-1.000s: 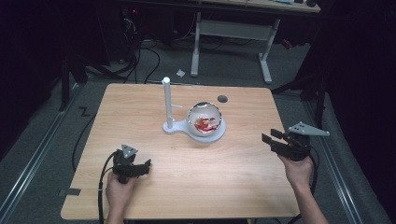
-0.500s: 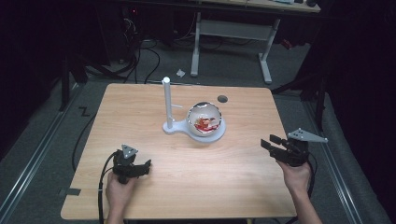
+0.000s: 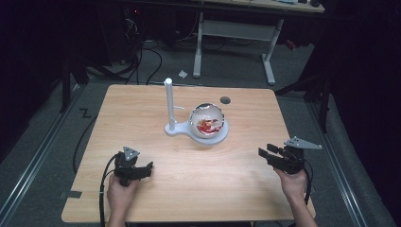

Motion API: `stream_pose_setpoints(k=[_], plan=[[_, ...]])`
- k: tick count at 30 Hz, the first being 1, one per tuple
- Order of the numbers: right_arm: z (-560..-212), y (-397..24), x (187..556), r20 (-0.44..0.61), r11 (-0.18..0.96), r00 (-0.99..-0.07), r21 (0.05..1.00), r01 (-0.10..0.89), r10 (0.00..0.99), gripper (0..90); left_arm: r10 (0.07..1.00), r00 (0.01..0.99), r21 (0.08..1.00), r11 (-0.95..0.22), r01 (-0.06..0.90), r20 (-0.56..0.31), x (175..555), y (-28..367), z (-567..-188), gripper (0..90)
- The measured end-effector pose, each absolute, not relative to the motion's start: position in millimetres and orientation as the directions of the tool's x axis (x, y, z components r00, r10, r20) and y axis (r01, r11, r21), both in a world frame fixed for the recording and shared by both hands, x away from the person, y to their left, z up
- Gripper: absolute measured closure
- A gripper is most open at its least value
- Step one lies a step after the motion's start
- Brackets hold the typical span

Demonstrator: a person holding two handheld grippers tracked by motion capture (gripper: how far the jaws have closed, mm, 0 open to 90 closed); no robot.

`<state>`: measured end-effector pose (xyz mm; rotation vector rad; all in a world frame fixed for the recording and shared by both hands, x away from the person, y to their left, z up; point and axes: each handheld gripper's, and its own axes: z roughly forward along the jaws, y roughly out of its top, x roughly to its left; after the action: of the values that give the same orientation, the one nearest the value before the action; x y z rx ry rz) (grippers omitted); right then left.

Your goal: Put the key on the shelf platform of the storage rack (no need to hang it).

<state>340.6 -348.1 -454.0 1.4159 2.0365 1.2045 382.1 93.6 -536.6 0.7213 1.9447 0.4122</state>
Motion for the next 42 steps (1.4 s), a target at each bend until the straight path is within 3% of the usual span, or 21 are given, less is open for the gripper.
stream_pose_setpoints(k=[42], plan=[[-508.5, -303.6, 353.7, 0.151, 0.189, -0.457, 0.764, 0.616, 0.877, 50.3, 0.643, -0.341, 0.564, 0.766, 0.309, -0.686, 382.1, 93.6, -536.6, 15.3]])
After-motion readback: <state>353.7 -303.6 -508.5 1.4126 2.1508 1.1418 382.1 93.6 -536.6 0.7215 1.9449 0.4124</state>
